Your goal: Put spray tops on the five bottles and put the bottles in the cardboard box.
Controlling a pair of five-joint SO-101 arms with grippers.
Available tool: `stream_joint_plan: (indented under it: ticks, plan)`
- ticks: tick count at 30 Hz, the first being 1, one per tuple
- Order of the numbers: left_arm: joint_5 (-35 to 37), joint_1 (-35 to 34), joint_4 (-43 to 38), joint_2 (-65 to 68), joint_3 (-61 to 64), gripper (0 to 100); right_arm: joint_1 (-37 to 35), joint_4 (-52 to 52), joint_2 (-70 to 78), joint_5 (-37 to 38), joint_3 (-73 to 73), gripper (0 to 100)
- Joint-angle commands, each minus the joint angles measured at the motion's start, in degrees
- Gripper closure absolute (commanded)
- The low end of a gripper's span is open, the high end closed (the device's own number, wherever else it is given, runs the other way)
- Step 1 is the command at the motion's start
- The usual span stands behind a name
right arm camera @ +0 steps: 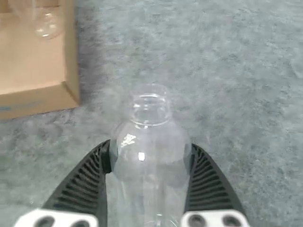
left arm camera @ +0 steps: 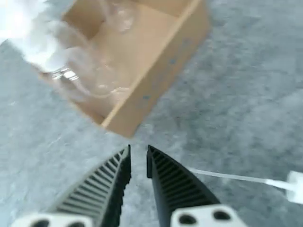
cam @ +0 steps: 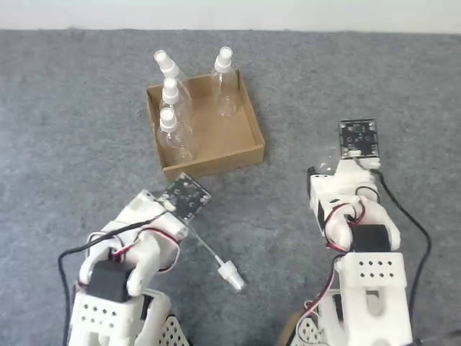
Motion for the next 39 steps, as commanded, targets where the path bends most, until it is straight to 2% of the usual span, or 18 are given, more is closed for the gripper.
stream_joint_plan:
  ticks: [1,7,10,15,22,25,32,39]
  plan:
    - [-0.18,4.92,0.26,3.78,-3.56,95,2.59,-2.86,-1.63,-0.62,-1.05,96.1]
    - [-0.53,8.00,0.26,12.92,-8.04,94,2.68,-2.86,-1.63,-0.70,-0.97,96.1]
    - [-4.66,10.20,1.58,18.64,-10.24,94,2.77,-2.86,-1.63,-0.70,-0.97,96.1]
    - [-6.33,12.84,2.20,26.99,-14.20,86,4.79,-3.03,-2.15,-0.70,-1.23,96.1]
    - [-16.35,17.05,4.31,37.27,-15.52,85,8.48,-6.29,-1.54,-1.76,-0.88,96.1]
    - [-18.64,18.90,5.98,39.03,-15.52,85,9.10,-6.37,-1.54,-2.20,-0.88,96.1]
    - [-18.46,26.11,11.34,39.47,-17.71,85,9.80,-7.96,-1.63,-2.11,-0.97,96.1]
    - [-18.55,33.58,8.26,39.56,-13.05,82,11.82,-8.75,-1.63,-2.37,-0.97,96.1]
